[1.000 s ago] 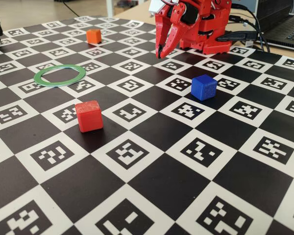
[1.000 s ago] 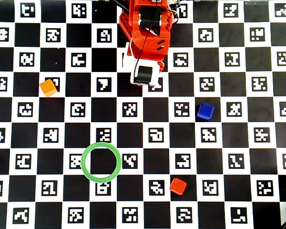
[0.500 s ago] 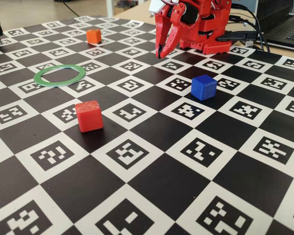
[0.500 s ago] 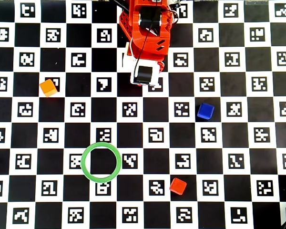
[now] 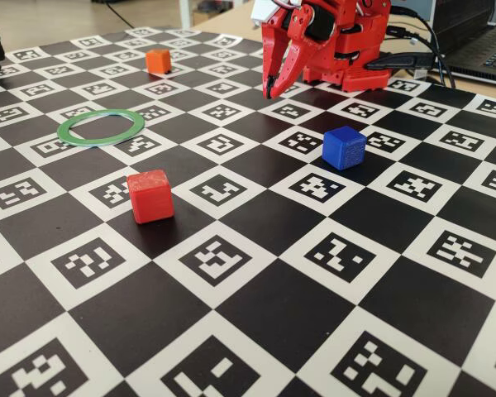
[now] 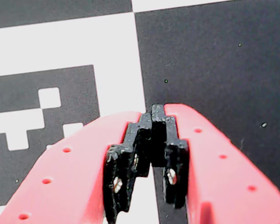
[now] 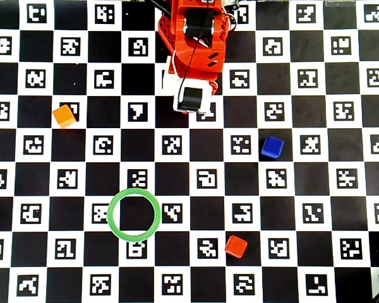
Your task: Grab the red cube then put it in the green circle then put the blue cube on top and finally the orange cube on top
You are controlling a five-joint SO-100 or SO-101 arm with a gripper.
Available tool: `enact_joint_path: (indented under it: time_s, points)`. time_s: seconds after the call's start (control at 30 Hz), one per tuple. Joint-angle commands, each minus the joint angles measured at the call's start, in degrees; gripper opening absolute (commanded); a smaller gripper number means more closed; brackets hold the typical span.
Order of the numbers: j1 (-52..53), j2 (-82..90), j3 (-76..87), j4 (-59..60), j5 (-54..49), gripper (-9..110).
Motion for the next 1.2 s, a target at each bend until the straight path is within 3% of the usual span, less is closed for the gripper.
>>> enact_joint_path:
  time_s: [0.0, 0.3, 0.57, 0.93, 1.17]
  points:
    - [-1.1, 2.9, 3.1, 2.0, -0.9, -4]
    - [-2.9, -13.4, -11.9, -5.5, 12.9, -4]
    - [-3.8, -32.1, -37.4, -2.0, 26.3, -5]
    - [-14.9, -59.1, -77.5, 22.6, 47.5, -4]
    - [-20.7, -72.7, -95.2, 25.6, 62.4, -4]
